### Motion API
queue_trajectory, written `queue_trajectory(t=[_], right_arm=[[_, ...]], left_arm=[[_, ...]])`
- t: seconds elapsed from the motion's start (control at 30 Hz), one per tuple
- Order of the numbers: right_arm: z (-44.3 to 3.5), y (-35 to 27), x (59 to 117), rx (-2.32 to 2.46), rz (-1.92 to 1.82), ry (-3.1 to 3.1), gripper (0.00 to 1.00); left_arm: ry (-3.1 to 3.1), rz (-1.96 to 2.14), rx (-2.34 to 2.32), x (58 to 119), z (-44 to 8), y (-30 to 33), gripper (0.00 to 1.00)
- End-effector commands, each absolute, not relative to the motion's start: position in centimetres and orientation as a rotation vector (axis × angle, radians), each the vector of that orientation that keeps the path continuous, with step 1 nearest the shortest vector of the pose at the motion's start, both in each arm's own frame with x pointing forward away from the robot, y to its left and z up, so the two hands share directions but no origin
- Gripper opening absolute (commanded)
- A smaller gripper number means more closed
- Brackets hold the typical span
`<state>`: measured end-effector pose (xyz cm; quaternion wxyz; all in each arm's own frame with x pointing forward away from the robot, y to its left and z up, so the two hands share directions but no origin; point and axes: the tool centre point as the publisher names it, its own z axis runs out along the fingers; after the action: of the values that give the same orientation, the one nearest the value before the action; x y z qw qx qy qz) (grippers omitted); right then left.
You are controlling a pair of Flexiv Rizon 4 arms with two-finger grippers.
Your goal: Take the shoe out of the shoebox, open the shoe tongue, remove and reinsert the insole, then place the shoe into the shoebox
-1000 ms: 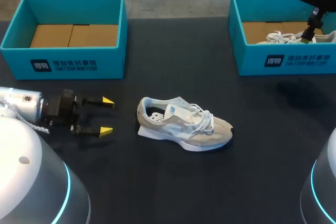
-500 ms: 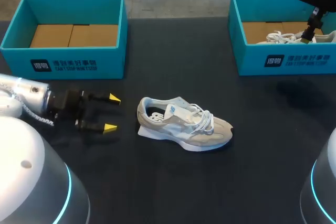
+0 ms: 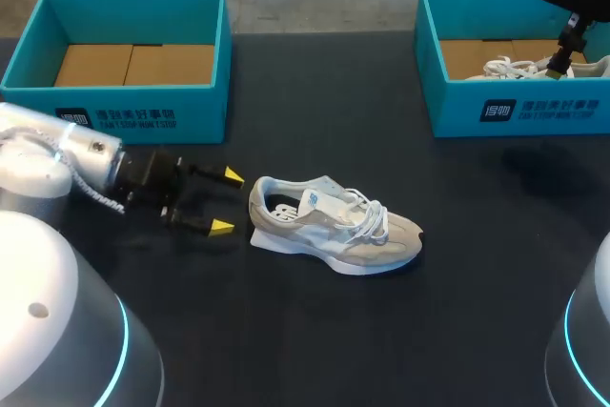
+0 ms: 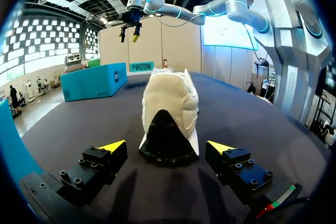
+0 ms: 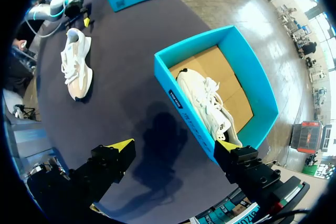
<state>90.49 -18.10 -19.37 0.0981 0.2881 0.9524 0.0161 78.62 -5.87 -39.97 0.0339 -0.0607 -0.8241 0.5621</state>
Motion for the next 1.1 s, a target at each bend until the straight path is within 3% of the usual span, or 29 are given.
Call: queue_trajectory(t=[0.03, 1.1], right_arm=[[-19.4, -18.1, 90.5, 0.853, 0.049, 2.82, 1.0], [-19.4, -18.1, 90.5, 0.853, 0.049, 2.82, 1.0]], left_arm=[[-2.506, 1.697, -0.208, 79.4, -40.7, -7.0, 1.0], [-2.384, 1.63, -0.328, 77.3, -41.7, -11.0, 1.0]])
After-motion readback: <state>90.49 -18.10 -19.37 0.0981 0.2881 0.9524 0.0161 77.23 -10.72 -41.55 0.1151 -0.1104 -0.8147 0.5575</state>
